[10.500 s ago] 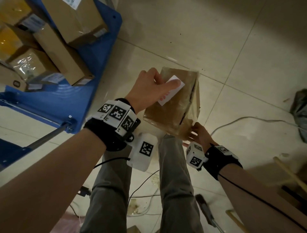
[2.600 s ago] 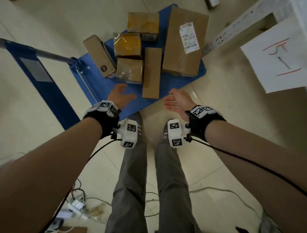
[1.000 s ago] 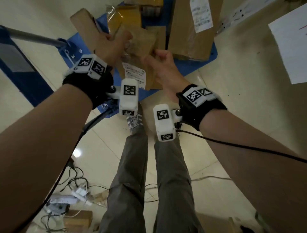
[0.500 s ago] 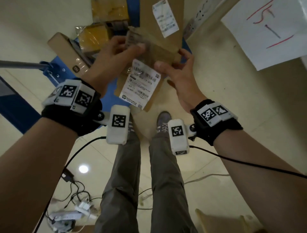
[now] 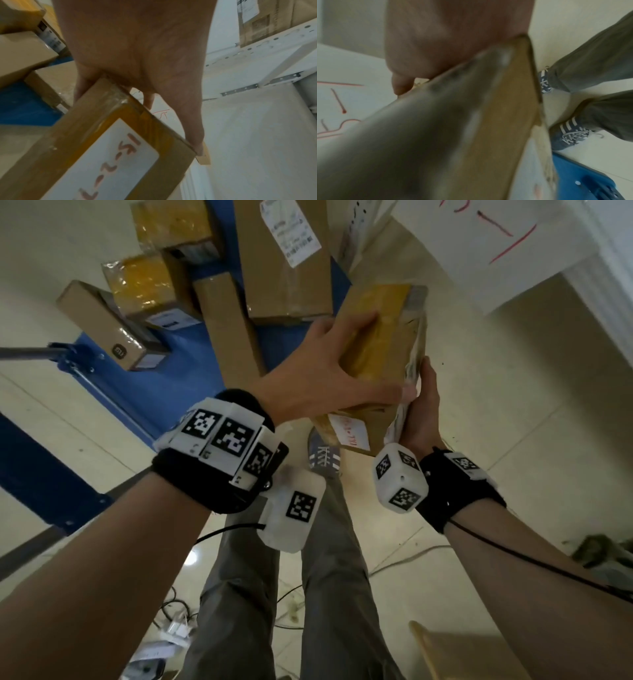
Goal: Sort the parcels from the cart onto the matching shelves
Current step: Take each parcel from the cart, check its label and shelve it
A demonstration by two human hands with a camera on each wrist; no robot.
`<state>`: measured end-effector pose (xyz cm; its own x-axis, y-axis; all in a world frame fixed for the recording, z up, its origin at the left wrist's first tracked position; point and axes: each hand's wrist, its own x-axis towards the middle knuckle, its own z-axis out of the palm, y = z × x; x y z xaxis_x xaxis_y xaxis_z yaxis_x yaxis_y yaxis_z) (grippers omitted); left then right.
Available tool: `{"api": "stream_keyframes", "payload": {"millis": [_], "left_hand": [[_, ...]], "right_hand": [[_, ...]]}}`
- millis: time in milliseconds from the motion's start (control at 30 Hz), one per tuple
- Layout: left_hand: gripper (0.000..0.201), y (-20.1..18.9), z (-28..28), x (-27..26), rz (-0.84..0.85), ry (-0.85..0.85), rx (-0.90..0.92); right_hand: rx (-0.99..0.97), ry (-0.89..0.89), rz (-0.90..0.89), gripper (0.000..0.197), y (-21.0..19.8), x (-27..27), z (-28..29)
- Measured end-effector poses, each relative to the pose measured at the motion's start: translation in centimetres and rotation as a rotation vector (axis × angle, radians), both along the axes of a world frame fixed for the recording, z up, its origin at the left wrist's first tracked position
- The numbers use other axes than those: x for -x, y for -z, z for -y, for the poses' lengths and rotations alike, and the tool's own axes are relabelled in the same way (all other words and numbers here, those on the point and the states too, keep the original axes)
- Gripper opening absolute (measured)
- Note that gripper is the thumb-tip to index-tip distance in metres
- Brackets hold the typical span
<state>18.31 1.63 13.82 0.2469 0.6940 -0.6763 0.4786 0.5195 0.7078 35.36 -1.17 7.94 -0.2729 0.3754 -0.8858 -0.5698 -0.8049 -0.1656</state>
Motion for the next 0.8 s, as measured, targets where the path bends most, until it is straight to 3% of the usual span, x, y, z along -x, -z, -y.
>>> {"api": "stream_keyframes", "payload": {"millis": [67, 167, 233, 300, 367, 467, 567, 667, 800], "left_hand": [[0.094, -0.2, -0.4, -0.6, -0.048, 0.011, -0.005], [0.093, -0.3, -1.0, -1.0, -0.076, -0.025, 0.088], [0.093, -0.3, -0.8, -0.9, 0.030, -0.190, 0.229], [0.076, -0.2, -0.4, -0.7, 0.167, -0.404, 0.337], [0.058, -0.2, 0.1, -0.3, 0.275, -0.565, 0.403], [0.049, -0.1, 0.5, -0.2, 0.410, -0.687, 0.490], [0.041, 0.3, 0.9, -0.6, 0.495, -0.767, 0.559], [0.043, 0.9, 1.8, -1.3, 0.508, -0.787, 0.615], [0.066, 1.7, 3.8, -1.7, 0.478, -0.782, 0.724]], "right_hand": [[-0.035, 0.032, 0.022, 0.073, 0.1, -1.0, 0.0], [-0.038, 0.051, -0.093, 0.077, 0.1, -2.4, 0.0], [-0.020, 0.064, -0.146, 0.083, 0.3, -3.3, -0.1], [-0.016, 0.110, -0.165, 0.082, 0.3, -4.1, -0.4], [-0.014, 0.118, -0.098, 0.071, 0.0, -4.5, -0.7], [-0.052, 0.068, 0.043, 0.037, -0.4, -4.8, -1.1], [-0.095, 0.055, 0.098, 0.032, -0.5, -4.7, -0.5], [-0.130, 0.055, 0.106, 0.032, -0.2, -5.0, 0.8], [-0.151, 0.031, 0.122, 0.033, 0.3, -5.2, 2.7]]}}
